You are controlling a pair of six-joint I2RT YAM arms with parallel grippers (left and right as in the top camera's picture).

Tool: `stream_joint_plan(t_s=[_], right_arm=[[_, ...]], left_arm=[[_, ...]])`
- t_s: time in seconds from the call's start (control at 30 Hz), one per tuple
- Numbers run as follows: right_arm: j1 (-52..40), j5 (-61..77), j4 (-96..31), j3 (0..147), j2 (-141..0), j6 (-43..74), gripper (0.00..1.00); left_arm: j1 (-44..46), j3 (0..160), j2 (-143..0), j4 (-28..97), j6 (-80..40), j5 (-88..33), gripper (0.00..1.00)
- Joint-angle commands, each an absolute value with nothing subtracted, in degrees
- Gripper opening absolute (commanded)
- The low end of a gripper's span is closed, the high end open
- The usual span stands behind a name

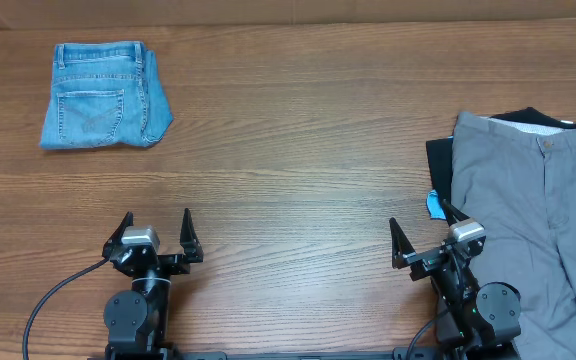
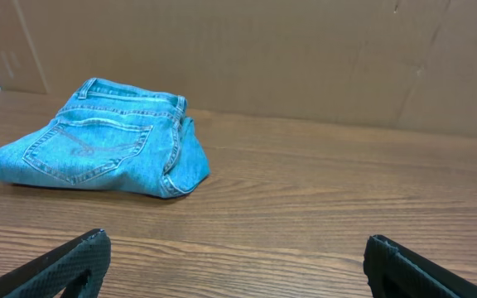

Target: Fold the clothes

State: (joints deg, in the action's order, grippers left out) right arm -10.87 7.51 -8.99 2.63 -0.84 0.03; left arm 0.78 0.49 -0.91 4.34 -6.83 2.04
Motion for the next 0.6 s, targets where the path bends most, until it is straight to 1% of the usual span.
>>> stream_joint_plan(t_s=[0.0, 0.37, 0.47, 0.57], right_arm=[[-10.7, 7.7, -8.6, 2.5, -0.2, 0.3, 1.0], [-10.7, 8.1, -8.3, 2.5, -0.2, 0.3, 1.0], [-10.7, 9.7, -5.5, 2.8, -0.2, 1.5, 1.0], [-10.7, 9.7, -2.0, 4.4, -0.2, 7.6, 1.0]], left_arm=[[1.1, 0.3, -0.4, 4.2, -5.3, 2.9, 1.0], [1.1, 0.3, -0.4, 3.8, -5.3, 2.1, 1.0], [1.1, 0.3, -0.4, 1.4, -5.3, -2.9, 1.0], [1.1, 1.7, -0.4, -3.0, -5.6, -9.8, 1.0]])
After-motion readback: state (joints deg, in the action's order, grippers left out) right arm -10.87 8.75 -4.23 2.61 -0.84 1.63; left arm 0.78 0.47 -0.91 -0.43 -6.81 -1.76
